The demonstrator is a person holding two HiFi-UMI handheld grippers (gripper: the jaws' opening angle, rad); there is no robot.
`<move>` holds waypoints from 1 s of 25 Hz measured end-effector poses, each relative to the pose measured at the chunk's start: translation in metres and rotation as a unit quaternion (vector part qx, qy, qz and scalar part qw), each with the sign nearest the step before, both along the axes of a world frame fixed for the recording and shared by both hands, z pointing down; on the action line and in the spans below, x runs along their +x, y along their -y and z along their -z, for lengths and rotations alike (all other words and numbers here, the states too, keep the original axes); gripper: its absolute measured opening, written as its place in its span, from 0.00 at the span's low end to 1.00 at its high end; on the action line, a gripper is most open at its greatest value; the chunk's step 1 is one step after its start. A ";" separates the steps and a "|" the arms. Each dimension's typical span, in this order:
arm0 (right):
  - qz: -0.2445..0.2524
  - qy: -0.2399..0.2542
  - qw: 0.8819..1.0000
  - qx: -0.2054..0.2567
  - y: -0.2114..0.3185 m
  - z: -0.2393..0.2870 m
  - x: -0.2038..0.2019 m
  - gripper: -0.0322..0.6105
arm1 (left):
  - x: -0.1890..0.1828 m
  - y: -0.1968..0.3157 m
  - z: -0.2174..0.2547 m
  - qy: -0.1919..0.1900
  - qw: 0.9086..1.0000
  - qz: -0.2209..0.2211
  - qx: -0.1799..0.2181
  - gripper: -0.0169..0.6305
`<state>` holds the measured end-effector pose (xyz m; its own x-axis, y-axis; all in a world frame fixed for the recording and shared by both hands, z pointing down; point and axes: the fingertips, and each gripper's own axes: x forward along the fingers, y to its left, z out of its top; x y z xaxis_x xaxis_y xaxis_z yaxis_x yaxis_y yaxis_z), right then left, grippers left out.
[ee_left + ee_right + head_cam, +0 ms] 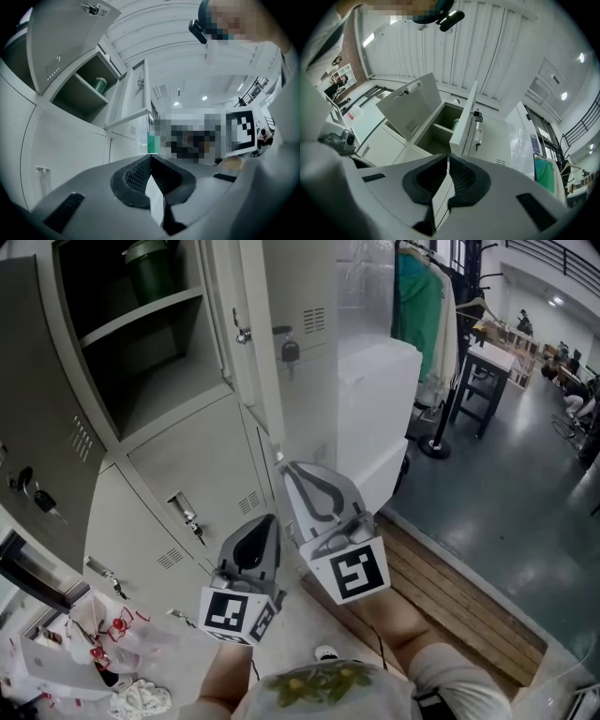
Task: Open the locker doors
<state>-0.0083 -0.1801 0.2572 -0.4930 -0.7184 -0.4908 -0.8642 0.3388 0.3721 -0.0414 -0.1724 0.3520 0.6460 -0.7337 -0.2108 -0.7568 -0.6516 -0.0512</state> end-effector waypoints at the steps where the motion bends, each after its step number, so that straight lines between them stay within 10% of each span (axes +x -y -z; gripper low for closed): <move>1: -0.001 -0.003 1.000 -0.002 -0.001 -0.002 0.000 0.11 | 0.000 -0.001 0.000 -0.002 1.000 -0.002 0.000 0.07; 12: -0.038 -0.049 0.998 -0.025 -0.002 -0.022 -0.009 0.11 | -0.015 -0.010 -0.013 -0.013 1.000 -0.023 -0.012 0.07; 25: -0.027 0.025 0.999 -0.014 -0.003 -0.029 -0.001 0.11 | -0.036 -0.017 -0.048 0.022 0.999 -0.006 -0.031 0.07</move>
<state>-0.0094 -0.1773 0.2863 -0.4286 -0.7574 -0.4926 -0.8986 0.3008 0.3193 -0.0772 -0.1552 0.3996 0.6624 -0.7365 -0.1368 -0.7469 -0.6635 -0.0441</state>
